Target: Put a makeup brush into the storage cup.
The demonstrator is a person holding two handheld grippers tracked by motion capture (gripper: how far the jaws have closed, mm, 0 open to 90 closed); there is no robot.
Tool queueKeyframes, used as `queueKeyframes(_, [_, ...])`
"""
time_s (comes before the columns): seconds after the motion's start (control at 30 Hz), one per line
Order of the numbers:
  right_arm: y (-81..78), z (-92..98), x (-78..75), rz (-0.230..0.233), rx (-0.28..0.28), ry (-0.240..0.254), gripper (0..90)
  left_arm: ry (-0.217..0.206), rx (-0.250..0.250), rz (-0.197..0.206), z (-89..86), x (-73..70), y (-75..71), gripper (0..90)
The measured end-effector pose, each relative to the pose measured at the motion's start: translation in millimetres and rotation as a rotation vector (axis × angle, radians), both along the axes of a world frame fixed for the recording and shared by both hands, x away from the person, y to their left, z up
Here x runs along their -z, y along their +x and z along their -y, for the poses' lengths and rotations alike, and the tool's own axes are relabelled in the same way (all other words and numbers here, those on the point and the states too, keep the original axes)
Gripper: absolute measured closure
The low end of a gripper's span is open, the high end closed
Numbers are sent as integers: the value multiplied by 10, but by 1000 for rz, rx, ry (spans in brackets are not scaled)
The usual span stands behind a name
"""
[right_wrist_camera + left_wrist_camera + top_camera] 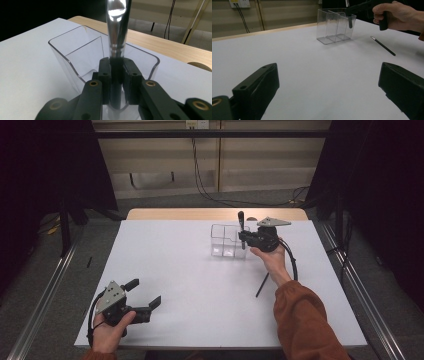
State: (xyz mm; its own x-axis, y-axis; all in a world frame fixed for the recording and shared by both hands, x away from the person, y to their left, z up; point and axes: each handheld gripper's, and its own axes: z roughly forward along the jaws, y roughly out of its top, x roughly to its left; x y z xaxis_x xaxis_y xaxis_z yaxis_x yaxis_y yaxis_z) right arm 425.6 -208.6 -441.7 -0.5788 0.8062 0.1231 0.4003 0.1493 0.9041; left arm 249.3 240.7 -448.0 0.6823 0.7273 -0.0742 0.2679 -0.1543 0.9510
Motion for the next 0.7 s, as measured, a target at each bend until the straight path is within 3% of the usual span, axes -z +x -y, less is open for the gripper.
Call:
queueKeyframes(0.43, [-39, 25, -9, 20, -10, 25, 672, -4, 1, 3, -7, -9, 2, 32])
queueKeyframes(0.7, [-150, 48, -21, 49, -32, 49, 522, -5, -3, 2, -20, -17, -1, 32])
